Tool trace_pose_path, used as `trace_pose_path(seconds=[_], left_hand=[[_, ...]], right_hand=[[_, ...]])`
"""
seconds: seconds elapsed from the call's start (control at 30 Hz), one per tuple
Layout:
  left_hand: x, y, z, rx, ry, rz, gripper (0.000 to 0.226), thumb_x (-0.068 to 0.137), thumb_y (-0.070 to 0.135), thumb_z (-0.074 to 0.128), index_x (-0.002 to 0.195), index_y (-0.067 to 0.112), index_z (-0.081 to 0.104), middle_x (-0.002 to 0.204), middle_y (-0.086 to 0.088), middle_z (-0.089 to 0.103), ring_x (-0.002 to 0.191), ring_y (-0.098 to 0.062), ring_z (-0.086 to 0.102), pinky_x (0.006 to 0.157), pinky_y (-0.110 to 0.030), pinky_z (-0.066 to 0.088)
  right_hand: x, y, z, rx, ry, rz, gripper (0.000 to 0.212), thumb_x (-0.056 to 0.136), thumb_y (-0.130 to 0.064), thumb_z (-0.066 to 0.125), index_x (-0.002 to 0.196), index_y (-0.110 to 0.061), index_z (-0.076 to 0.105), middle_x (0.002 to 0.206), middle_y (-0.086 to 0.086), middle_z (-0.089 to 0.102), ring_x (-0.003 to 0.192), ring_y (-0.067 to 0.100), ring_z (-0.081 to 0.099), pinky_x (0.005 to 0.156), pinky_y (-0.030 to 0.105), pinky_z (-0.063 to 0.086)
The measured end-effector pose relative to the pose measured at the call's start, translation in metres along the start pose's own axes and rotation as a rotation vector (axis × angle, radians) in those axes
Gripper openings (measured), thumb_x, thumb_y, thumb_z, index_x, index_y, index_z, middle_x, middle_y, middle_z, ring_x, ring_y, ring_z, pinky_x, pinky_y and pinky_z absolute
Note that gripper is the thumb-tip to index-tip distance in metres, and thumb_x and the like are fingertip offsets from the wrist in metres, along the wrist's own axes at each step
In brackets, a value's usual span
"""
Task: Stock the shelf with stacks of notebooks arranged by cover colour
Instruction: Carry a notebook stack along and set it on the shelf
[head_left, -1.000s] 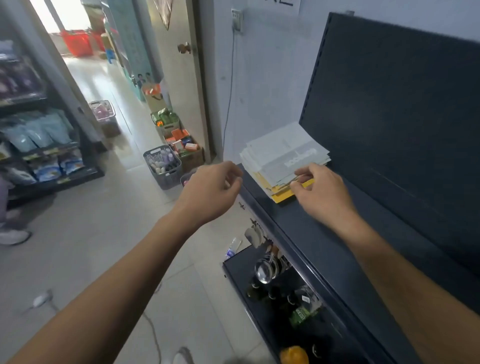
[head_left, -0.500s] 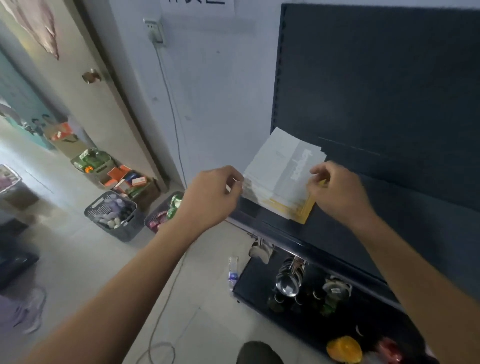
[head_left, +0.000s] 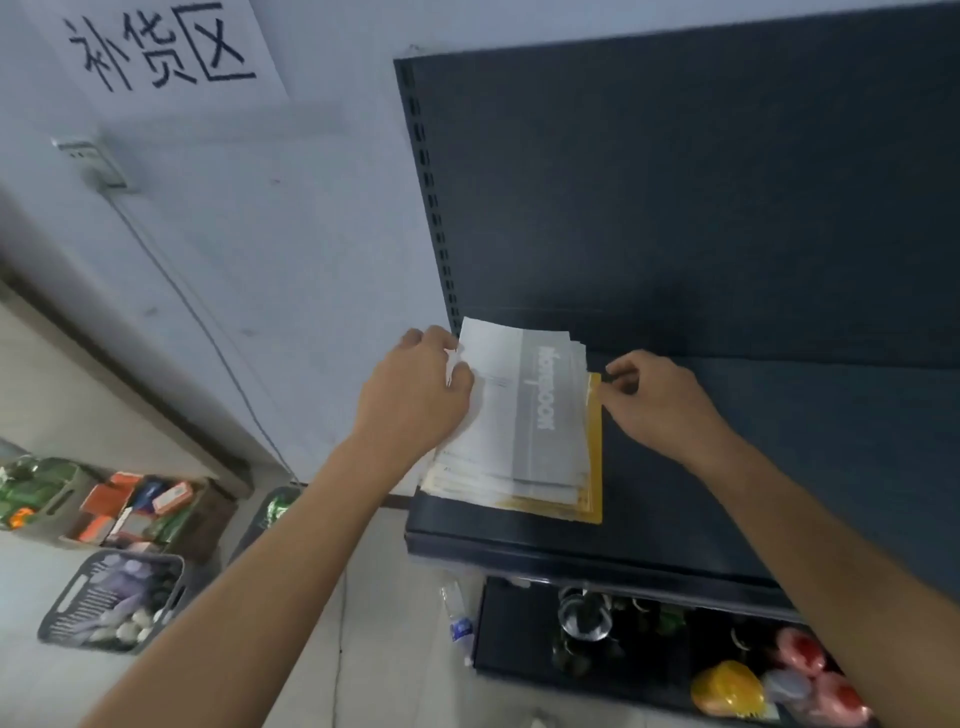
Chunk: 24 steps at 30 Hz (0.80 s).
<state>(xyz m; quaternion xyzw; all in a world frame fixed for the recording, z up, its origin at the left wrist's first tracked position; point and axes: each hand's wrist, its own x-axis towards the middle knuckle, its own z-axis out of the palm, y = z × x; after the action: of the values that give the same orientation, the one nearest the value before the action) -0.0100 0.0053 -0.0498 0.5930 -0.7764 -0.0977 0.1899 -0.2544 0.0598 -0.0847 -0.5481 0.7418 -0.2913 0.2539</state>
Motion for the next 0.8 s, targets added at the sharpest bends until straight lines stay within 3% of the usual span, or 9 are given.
trace_pose_path(seconds=[0.1, 0.17, 0.23, 0.3, 0.4, 0.5, 0.6, 0.8], left_hand=[[0.015, -0.007, 0.013, 0.108, -0.076, -0.087, 0.050, 0.099, 0.043, 0.050, 0.133, 0.007, 0.049, 0.130, -0.012, 0.053, 0.111, -0.035, 0.058, 0.085, -0.042, 0.049], [0.020, -0.010, 0.021, 0.130, -0.144, -0.143, 0.059, 0.098, 0.052, 0.050, 0.134, 0.006, 0.047, 0.130, -0.012, 0.052, 0.111, -0.035, 0.057, 0.079, -0.039, 0.044], [0.025, -0.015, 0.028, 0.148, -0.206, -0.154, 0.065, 0.096, 0.061, 0.050, 0.132, 0.007, 0.047, 0.126, -0.011, 0.055, 0.108, -0.034, 0.059, 0.076, -0.037, 0.043], [0.030, -0.019, 0.031, 0.139, -0.235, -0.150, 0.064, 0.093, 0.064, 0.051, 0.126, 0.010, 0.049, 0.119, -0.009, 0.060, 0.103, -0.031, 0.061, 0.074, -0.036, 0.043], [0.037, -0.023, 0.034, 0.116, -0.243, -0.105, 0.051, 0.093, 0.062, 0.055, 0.108, 0.014, 0.058, 0.106, -0.004, 0.066, 0.093, -0.026, 0.062, 0.070, -0.033, 0.044], [0.039, -0.024, 0.034, 0.114, -0.242, -0.065, 0.040, 0.094, 0.054, 0.056, 0.080, 0.017, 0.051, 0.089, -0.005, 0.064, 0.076, -0.022, 0.058, 0.060, -0.032, 0.041], [0.037, -0.026, 0.031, 0.073, -0.240, -0.092, 0.037, 0.092, 0.045, 0.059, 0.078, 0.012, 0.051, 0.079, -0.004, 0.060, 0.067, -0.019, 0.056, 0.051, -0.028, 0.035], [0.040, -0.032, 0.017, -0.001, -0.249, -0.133, 0.036, 0.082, 0.034, 0.067, 0.070, 0.006, 0.049, 0.065, -0.007, 0.059, 0.055, -0.020, 0.051, 0.047, -0.026, 0.035]], right_hand=[[0.004, 0.000, 0.004, 0.073, -0.019, 0.072, 0.031, 0.097, -0.035, 0.058, 0.122, -0.021, 0.067, 0.098, -0.011, 0.067, 0.093, 0.010, 0.065, 0.081, 0.029, 0.054], [0.000, -0.002, 0.011, 0.057, -0.032, 0.092, 0.025, 0.096, -0.031, 0.055, 0.106, -0.015, 0.072, 0.092, -0.002, 0.071, 0.089, 0.018, 0.068, 0.080, 0.037, 0.056], [-0.004, -0.007, 0.023, -0.021, -0.038, 0.080, 0.028, 0.096, -0.029, 0.054, 0.082, -0.007, 0.065, 0.083, 0.006, 0.067, 0.076, 0.025, 0.066, 0.068, 0.038, 0.054], [-0.009, -0.012, 0.037, -0.119, -0.039, 0.062, 0.034, 0.097, -0.029, 0.053, 0.069, -0.010, 0.049, 0.086, 0.006, 0.054, 0.072, 0.023, 0.058, 0.063, 0.035, 0.049], [-0.015, -0.017, 0.055, -0.283, 0.014, 0.017, 0.029, 0.101, -0.033, 0.046, 0.079, -0.014, 0.048, 0.104, 0.005, 0.043, 0.094, 0.021, 0.048, 0.073, 0.034, 0.047], [-0.021, -0.020, 0.065, -0.400, 0.072, 0.001, 0.032, 0.103, -0.037, 0.039, 0.104, -0.010, 0.055, 0.113, 0.006, 0.040, 0.107, 0.022, 0.040, 0.073, 0.028, 0.043], [-0.024, -0.023, 0.069, -0.470, 0.088, -0.025, 0.042, 0.104, -0.045, 0.036, 0.114, -0.010, 0.057, 0.117, 0.006, 0.042, 0.112, 0.022, 0.038, 0.077, 0.026, 0.045], [-0.028, -0.031, 0.073, -0.465, 0.122, -0.084, 0.045, 0.104, -0.047, 0.036, 0.109, -0.013, 0.065, 0.115, 0.004, 0.045, 0.112, 0.021, 0.037, 0.086, 0.030, 0.049]])
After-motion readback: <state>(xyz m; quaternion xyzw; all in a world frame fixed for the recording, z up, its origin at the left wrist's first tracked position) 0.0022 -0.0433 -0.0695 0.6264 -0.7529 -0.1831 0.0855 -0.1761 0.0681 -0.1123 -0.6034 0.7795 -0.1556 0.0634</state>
